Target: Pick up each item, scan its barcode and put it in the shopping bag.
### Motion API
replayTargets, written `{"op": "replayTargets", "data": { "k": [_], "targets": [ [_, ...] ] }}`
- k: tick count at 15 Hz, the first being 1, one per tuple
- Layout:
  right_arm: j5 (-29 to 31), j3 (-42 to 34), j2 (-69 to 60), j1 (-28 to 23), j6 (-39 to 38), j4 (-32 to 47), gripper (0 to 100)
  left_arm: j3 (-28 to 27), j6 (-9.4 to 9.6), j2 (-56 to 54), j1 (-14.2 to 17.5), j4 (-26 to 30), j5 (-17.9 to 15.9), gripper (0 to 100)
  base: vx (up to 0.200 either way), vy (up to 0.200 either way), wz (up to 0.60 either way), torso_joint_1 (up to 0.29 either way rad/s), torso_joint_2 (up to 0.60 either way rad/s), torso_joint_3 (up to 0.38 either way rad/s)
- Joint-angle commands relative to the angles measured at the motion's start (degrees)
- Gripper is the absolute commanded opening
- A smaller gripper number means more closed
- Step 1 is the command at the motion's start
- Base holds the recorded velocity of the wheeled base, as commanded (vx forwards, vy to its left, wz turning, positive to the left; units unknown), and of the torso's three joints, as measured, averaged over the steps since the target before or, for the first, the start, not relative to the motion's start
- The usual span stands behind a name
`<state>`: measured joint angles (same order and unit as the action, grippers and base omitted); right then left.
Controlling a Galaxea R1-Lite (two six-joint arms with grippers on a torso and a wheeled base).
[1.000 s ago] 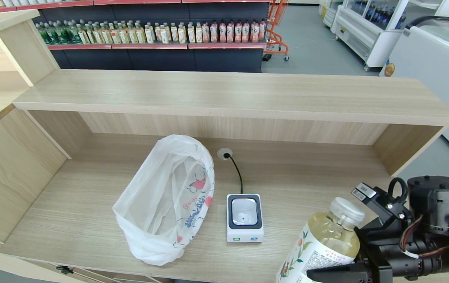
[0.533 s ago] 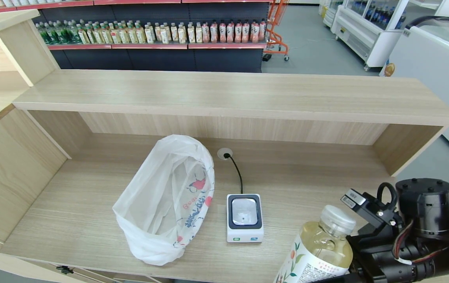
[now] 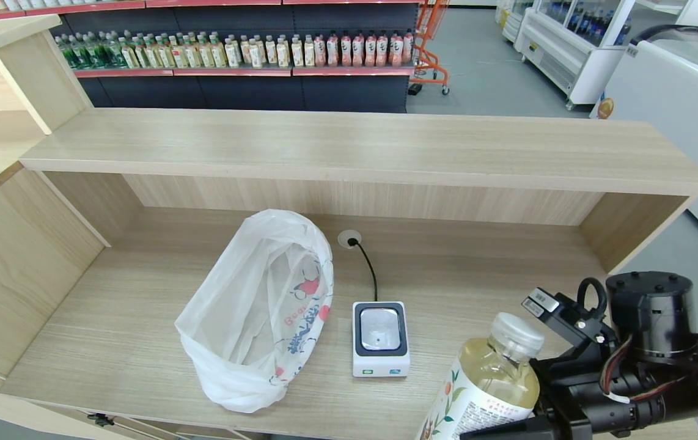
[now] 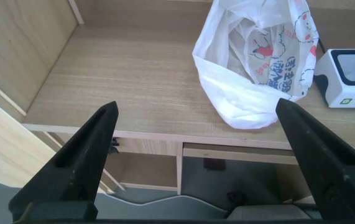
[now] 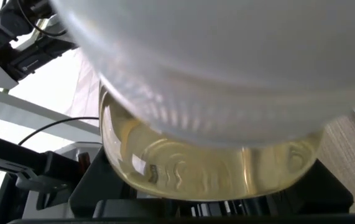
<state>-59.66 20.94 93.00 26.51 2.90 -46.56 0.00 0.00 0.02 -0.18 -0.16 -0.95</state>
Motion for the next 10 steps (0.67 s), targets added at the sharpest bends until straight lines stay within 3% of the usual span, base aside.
{"op": "replayTargets", "data": {
  "k": [1, 10],
  "targets": [
    [-0.02, 0.24, 0.16, 0.03, -0.62, -0.03, 0, 0.00, 0.00, 0.06, 0.01, -0.02, -0.02, 100, 0.000, 0.000, 0.00, 0.000, 0.00, 0.000],
    [-0.02, 2.44, -0.72, 0.20, -4.75, -0.03, 0, 0.00, 0.00, 0.06, 0.01, -0.02, -0.02, 100, 0.000, 0.000, 0.00, 0.000, 0.00, 0.000]
  ]
}}
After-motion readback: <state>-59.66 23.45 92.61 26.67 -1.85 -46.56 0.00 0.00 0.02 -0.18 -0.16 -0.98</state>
